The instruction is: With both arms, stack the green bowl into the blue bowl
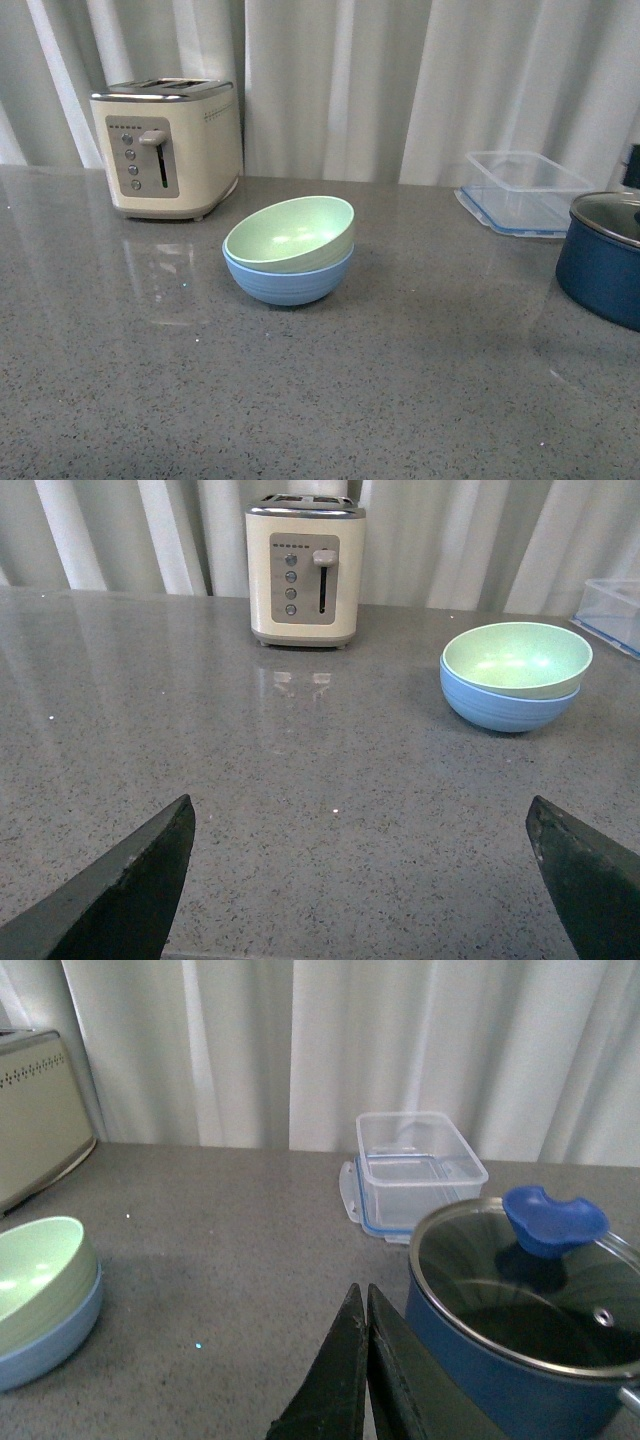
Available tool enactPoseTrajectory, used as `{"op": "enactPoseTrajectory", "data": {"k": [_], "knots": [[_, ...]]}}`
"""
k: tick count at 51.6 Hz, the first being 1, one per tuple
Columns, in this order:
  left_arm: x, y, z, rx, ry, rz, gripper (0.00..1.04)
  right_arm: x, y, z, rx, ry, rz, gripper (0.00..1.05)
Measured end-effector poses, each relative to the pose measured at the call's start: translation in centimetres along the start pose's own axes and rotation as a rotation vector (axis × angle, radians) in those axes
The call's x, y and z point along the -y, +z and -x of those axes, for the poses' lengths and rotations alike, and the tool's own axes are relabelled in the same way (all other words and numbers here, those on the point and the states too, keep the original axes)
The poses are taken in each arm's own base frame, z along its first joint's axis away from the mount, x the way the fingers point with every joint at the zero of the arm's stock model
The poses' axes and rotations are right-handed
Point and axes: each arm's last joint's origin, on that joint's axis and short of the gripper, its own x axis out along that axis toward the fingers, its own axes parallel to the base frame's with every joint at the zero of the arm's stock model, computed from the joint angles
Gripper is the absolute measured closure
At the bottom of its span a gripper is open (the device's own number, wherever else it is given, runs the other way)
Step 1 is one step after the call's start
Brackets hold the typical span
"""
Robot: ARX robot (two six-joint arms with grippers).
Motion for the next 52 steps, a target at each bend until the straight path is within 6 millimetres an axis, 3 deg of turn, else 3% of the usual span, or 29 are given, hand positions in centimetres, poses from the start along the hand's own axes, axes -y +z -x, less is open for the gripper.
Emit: {"op": "enactPoseTrajectory", "data": {"k": [8, 35, 52], "knots": [[0.0, 0.0, 0.0, 0.0, -0.001, 0.0, 0.07, 1.5, -1.7, 2.5, -0.019, -0.011, 0.003, 1.04], [0.0, 0.0, 0.0, 0.0, 0.0, 0.0, 0.07, 4.1, -4.1, 8.0, -0.018, 0.006, 0.002, 1.04], [0.0, 0.0, 0.0, 0.0, -0.001, 0.0, 0.07, 4.5, -5.0, 10.1, -0.001, -0.013, 0.001, 1.04]]}}
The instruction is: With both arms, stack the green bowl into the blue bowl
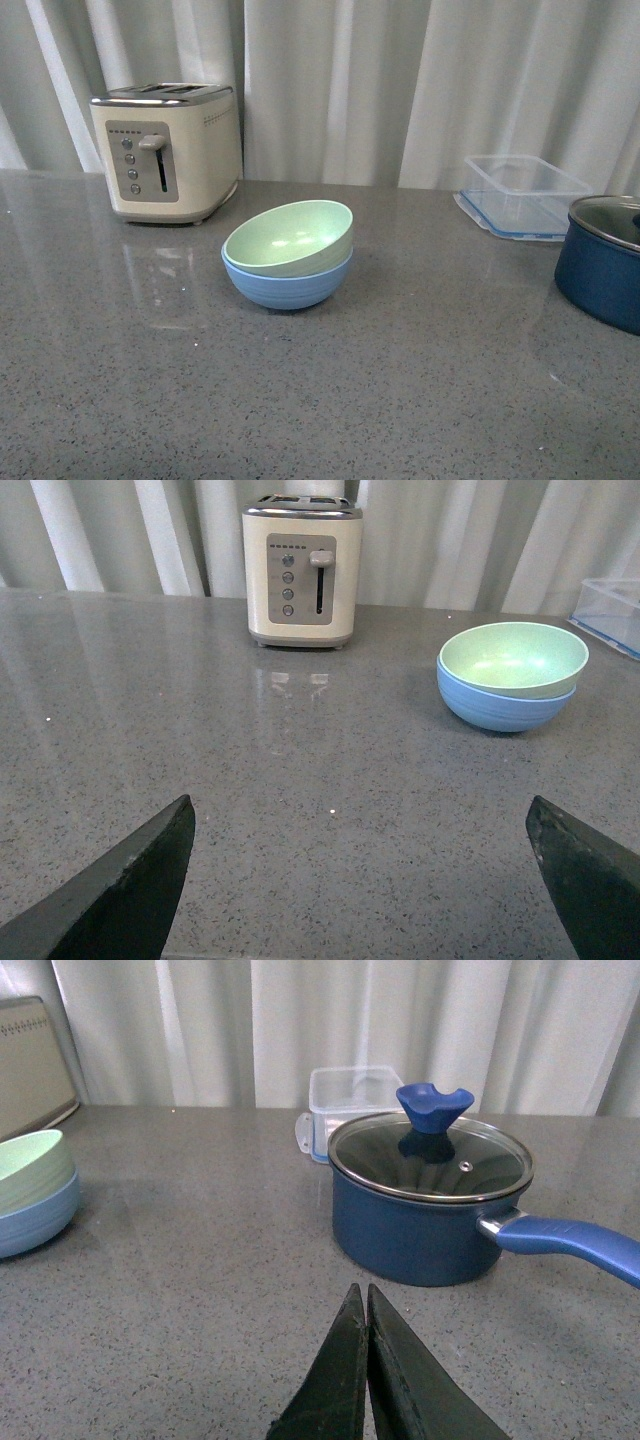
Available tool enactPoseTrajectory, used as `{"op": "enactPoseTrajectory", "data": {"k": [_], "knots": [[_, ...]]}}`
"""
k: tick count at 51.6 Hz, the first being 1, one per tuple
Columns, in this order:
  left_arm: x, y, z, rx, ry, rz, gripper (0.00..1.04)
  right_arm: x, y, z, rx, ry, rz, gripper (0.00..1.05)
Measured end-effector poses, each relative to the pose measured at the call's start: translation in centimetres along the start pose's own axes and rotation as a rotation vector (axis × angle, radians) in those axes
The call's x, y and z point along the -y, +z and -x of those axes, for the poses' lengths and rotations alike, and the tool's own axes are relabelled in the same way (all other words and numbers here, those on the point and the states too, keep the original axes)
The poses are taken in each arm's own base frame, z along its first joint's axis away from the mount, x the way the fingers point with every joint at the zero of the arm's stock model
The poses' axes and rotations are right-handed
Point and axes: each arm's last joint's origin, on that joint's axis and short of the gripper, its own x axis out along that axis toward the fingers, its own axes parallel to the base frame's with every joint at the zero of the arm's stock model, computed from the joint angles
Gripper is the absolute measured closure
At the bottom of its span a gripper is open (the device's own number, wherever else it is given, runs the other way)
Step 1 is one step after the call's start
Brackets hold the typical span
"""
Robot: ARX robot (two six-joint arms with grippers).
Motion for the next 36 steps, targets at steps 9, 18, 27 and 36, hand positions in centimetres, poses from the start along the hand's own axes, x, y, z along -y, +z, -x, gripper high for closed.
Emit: {"op": "enactPoseTrajectory", "data": {"k": [9, 18, 27, 36], "knots": [[0.0, 0.0, 0.0, 0.0, 0.0, 0.0, 0.07, 0.0, -0.7, 0.8, -0.02, 0.001, 0.0, 1.04], [0.0, 0.0, 0.0, 0.0, 0.0, 0.0, 0.07, 0.0, -0.3, 1.5, -0.004, 0.002, 0.0, 1.04], [0.0, 0.0, 0.0, 0.0, 0.0, 0.0, 0.07, 0.0, -0.1, 2.3, 0.002, 0.002, 0.0, 1.04], [0.0, 0.0, 0.0, 0.0, 0.0, 0.0, 0.07, 0.0, -0.1, 2.8, 0.004, 0.002, 0.0, 1.04]]}}
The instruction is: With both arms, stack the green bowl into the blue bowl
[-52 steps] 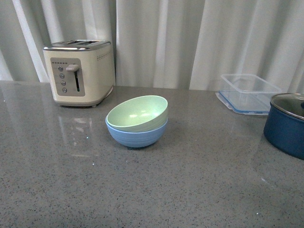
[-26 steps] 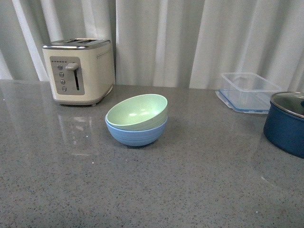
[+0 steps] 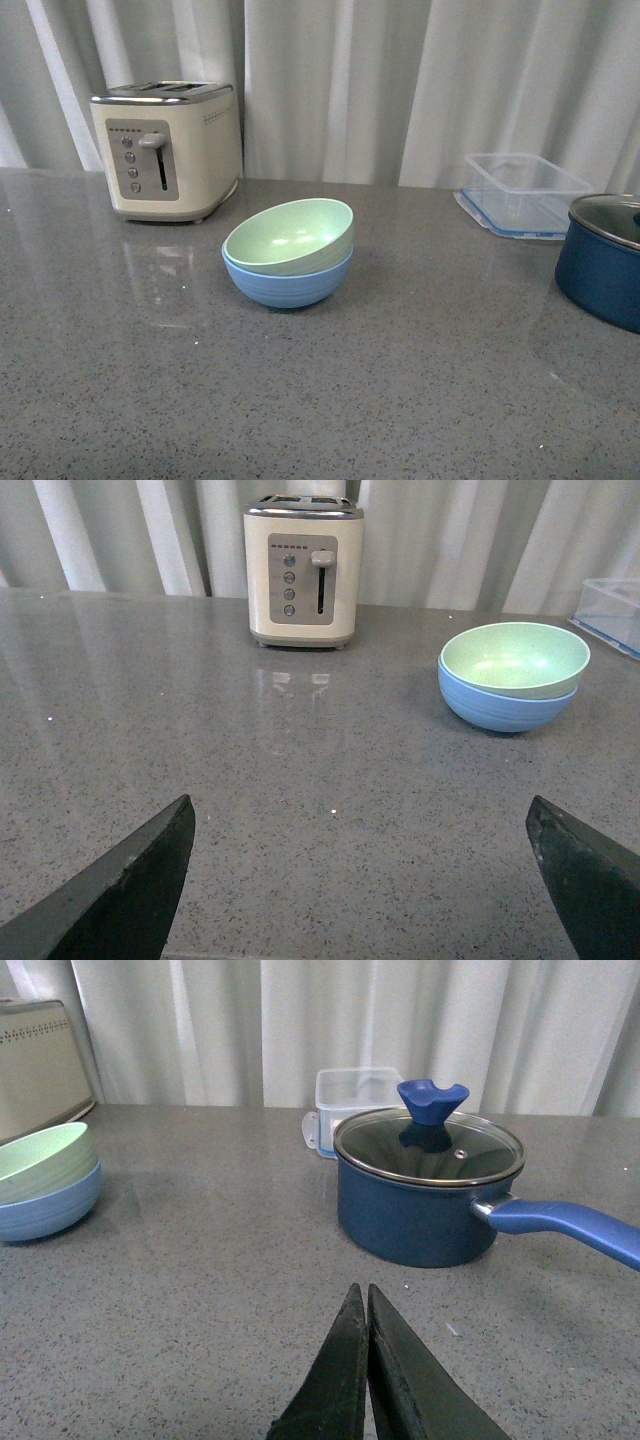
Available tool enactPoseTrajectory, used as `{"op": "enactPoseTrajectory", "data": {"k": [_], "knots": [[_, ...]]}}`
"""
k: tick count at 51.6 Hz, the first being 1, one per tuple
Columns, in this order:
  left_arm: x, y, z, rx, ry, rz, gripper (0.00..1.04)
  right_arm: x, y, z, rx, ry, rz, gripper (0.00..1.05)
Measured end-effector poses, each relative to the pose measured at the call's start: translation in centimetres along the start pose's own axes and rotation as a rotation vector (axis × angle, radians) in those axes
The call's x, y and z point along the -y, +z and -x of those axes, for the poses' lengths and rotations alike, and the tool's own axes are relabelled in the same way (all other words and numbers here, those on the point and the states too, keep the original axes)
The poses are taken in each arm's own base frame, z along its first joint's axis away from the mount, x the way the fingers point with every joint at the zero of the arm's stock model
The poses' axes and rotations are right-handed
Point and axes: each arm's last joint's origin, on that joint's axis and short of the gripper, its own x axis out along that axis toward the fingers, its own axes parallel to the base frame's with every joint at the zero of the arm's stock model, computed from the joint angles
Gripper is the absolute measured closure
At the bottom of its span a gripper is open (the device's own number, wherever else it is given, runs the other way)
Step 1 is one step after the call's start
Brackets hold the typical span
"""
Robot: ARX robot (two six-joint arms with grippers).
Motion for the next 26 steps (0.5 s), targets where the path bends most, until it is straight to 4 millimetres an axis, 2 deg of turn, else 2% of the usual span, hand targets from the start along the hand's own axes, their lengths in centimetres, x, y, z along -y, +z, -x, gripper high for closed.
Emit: {"op": "enactPoseTrajectory", "data": {"k": [26], "knots": [[0.0, 0.0, 0.0, 0.0, 0.0, 0.0, 0.07, 0.0, -0.05, 0.95, 0.0, 0.0, 0.0, 1.04]]}}
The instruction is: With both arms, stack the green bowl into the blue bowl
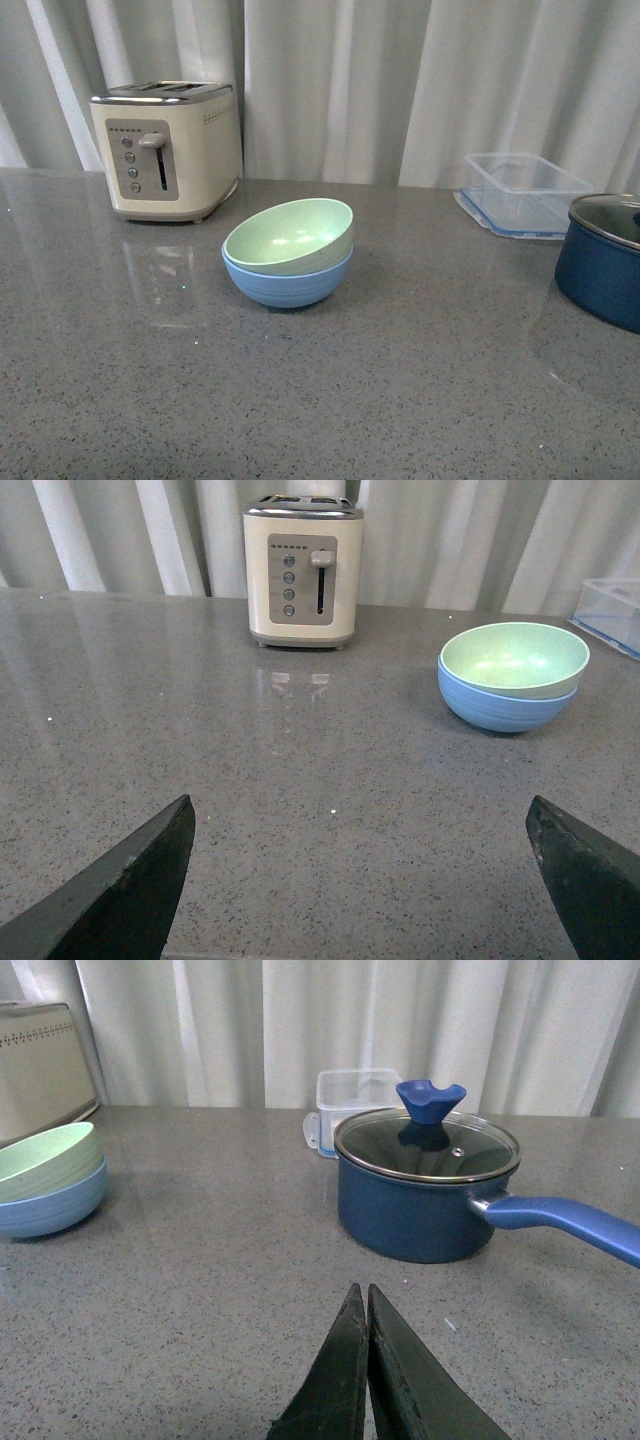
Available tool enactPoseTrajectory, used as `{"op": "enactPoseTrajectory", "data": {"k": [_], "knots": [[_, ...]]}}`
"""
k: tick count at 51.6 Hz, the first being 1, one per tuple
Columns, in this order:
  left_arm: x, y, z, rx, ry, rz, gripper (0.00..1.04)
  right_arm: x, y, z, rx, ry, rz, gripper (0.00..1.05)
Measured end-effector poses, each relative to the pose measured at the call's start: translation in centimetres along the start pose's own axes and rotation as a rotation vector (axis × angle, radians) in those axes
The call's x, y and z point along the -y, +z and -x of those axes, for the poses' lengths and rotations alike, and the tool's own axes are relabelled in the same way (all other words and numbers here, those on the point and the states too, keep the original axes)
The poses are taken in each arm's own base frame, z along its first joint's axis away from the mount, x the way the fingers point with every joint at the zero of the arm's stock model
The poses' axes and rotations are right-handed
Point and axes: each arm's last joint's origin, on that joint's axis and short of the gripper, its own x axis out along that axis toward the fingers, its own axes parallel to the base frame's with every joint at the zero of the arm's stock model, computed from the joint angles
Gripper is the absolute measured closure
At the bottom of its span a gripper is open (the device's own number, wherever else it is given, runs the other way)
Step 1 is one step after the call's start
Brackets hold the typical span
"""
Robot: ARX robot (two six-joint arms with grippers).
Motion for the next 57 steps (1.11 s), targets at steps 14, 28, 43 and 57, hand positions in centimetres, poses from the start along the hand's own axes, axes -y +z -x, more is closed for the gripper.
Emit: {"op": "enactPoseTrajectory", "data": {"k": [14, 28, 43, 57], "knots": [[0.0, 0.0, 0.0, 0.0, 0.0, 0.0, 0.07, 0.0, -0.26, 1.0, -0.006, 0.002, 0.0, 1.04], [0.0, 0.0, 0.0, 0.0, 0.0, 0.0, 0.07, 0.0, -0.26, 1.0, -0.006, 0.002, 0.001, 0.69], [0.0, 0.0, 0.0, 0.0, 0.0, 0.0, 0.07, 0.0, -0.26, 1.0, -0.006, 0.002, 0.001, 0.12], [0.0, 0.0, 0.0, 0.0, 0.0, 0.0, 0.07, 0.0, -0.26, 1.0, -0.006, 0.002, 0.0, 0.1]]}}
